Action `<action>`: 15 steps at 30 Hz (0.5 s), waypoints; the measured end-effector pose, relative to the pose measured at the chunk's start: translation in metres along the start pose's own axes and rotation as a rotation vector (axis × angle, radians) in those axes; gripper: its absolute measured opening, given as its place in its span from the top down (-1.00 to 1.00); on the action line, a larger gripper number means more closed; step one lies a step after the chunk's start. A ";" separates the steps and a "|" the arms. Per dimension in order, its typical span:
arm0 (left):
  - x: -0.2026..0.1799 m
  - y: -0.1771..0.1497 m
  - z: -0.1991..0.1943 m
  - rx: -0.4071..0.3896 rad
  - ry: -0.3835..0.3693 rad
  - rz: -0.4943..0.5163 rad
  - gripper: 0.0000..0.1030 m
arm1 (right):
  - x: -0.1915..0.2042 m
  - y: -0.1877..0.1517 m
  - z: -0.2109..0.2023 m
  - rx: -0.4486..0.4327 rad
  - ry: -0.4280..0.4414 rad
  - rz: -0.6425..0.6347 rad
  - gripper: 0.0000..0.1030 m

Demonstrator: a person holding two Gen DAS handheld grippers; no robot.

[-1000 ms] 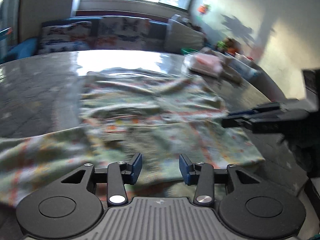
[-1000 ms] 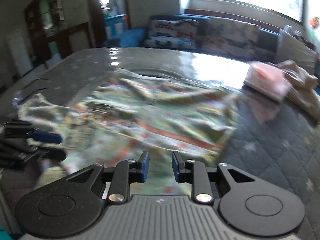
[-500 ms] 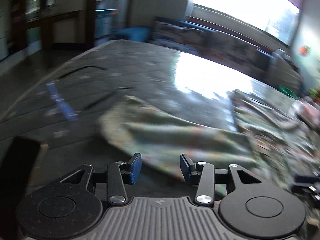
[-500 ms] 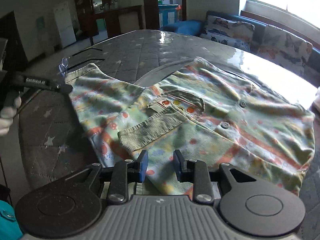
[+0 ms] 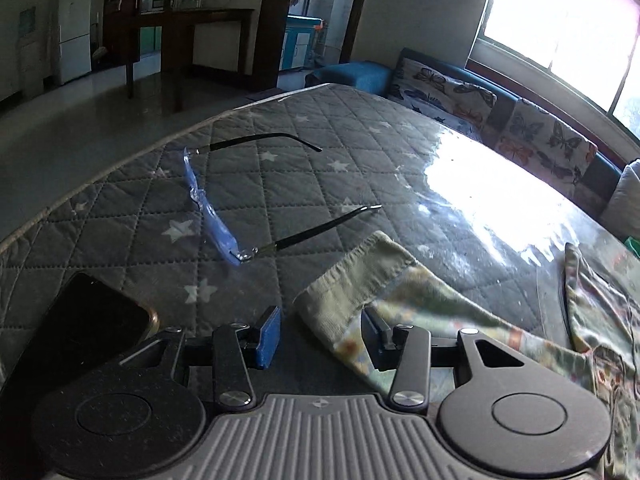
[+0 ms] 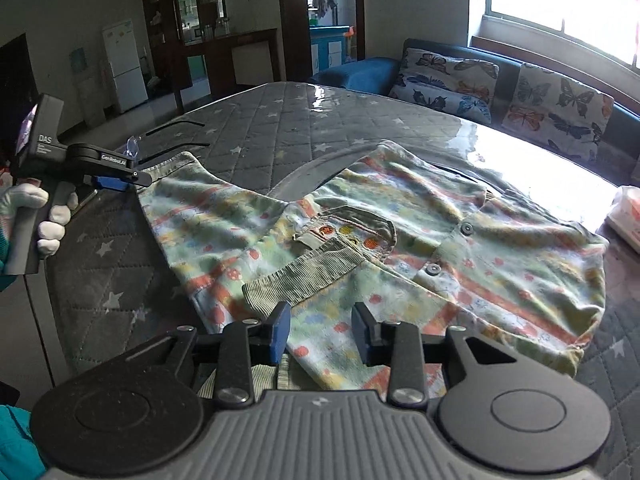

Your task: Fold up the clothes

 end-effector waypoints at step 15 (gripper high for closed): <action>-0.043 0.016 -0.058 -0.125 -0.228 0.027 0.82 | -0.030 -0.018 -0.040 -0.088 -0.072 0.111 0.33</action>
Point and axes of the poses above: each gripper's, at about its wrist camera, not at the fingertips, and z roughly the way its jaws point, x to its left, y to its top, the point moved 1 cm from there along z, roughly the way its jaws point, and after that the axes turned 1 degree about x, right-handed, at the moved point
